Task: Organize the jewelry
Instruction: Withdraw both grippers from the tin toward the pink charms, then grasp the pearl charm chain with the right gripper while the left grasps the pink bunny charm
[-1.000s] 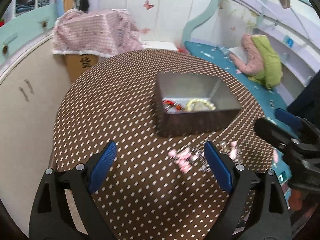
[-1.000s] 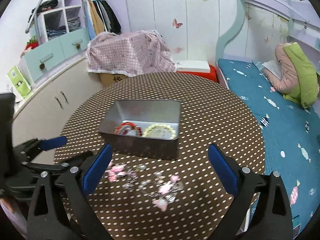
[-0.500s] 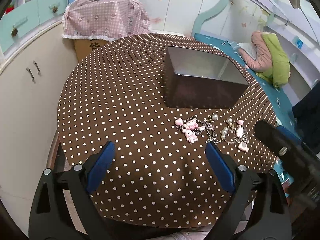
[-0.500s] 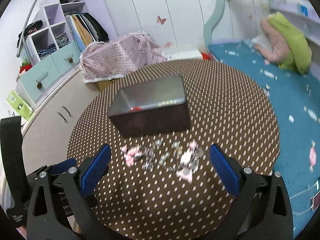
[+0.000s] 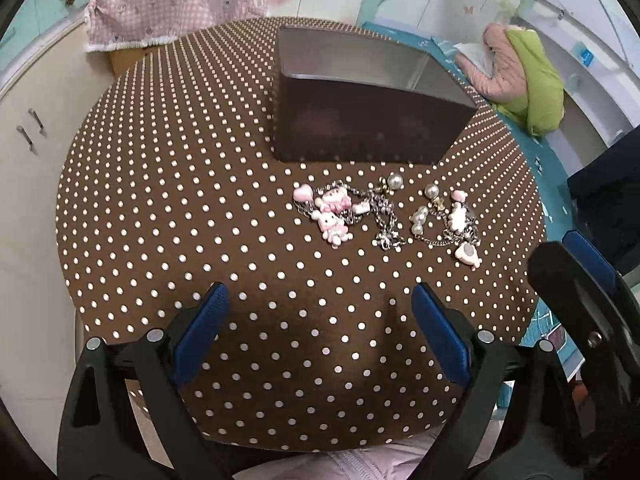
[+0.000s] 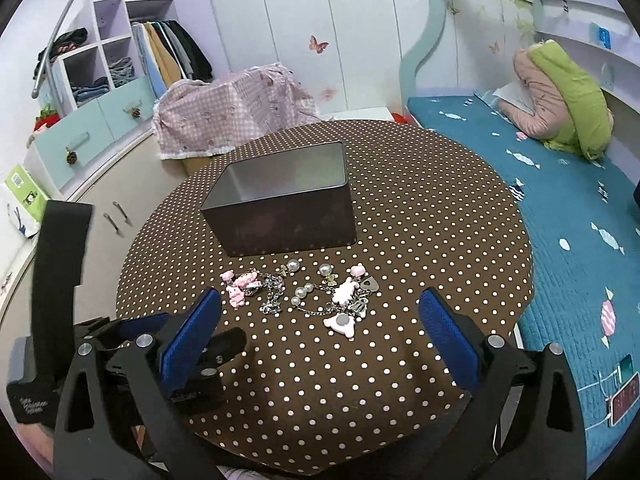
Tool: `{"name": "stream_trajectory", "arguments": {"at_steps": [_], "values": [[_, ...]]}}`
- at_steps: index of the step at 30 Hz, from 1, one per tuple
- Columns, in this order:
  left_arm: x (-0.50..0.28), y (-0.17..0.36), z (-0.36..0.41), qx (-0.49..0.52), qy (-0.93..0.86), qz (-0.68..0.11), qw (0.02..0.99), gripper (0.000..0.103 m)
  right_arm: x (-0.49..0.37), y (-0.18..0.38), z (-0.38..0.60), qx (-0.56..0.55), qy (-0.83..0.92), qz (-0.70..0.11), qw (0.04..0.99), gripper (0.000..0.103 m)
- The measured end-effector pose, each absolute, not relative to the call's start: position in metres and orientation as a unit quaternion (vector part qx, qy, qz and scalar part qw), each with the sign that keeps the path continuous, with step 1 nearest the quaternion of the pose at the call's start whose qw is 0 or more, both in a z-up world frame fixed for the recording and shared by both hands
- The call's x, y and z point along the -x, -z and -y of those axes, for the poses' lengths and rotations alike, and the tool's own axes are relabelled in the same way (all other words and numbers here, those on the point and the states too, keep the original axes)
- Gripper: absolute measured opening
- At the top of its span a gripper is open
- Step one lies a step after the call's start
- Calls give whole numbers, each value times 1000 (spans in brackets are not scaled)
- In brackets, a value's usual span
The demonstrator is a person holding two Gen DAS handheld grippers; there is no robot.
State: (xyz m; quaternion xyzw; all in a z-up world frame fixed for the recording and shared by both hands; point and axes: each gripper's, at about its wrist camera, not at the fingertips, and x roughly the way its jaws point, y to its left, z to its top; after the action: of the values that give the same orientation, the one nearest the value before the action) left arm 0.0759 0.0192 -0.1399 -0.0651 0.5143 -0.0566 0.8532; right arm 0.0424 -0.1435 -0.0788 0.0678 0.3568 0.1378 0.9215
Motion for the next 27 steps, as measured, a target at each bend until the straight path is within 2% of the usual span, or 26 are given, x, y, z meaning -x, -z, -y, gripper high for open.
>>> {"name": "stream_trajectory", "arguments": {"at_steps": [5,7,9,11,13,15,18,23,27], "values": [[-82,143,-12,59,43,-520,851,92,-53,90,156,-99,-167,-377,906,93],[-85,143,-9,49,33,-524,850,92,-58,95,158,-102,-164,-389,901,79],[-88,146,-7,37,11,-529,848,92,-64,102,161,-104,-163,-408,892,55],[-89,146,-11,49,4,-526,849,91,-68,108,160,-96,-162,-421,887,48],[-91,145,-23,75,9,-521,850,91,-69,112,152,-63,-157,-426,889,32],[-91,144,-32,83,3,-515,853,91,-68,119,141,-37,-169,-432,885,24],[-90,141,-33,78,5,-506,859,91,-68,122,134,-27,-177,-430,885,15],[-89,133,-26,55,4,-491,869,91,-62,124,130,-11,-172,-414,894,8],[-91,135,-22,53,3,-496,867,91,-60,126,131,-11,-179,-405,896,6]]}}
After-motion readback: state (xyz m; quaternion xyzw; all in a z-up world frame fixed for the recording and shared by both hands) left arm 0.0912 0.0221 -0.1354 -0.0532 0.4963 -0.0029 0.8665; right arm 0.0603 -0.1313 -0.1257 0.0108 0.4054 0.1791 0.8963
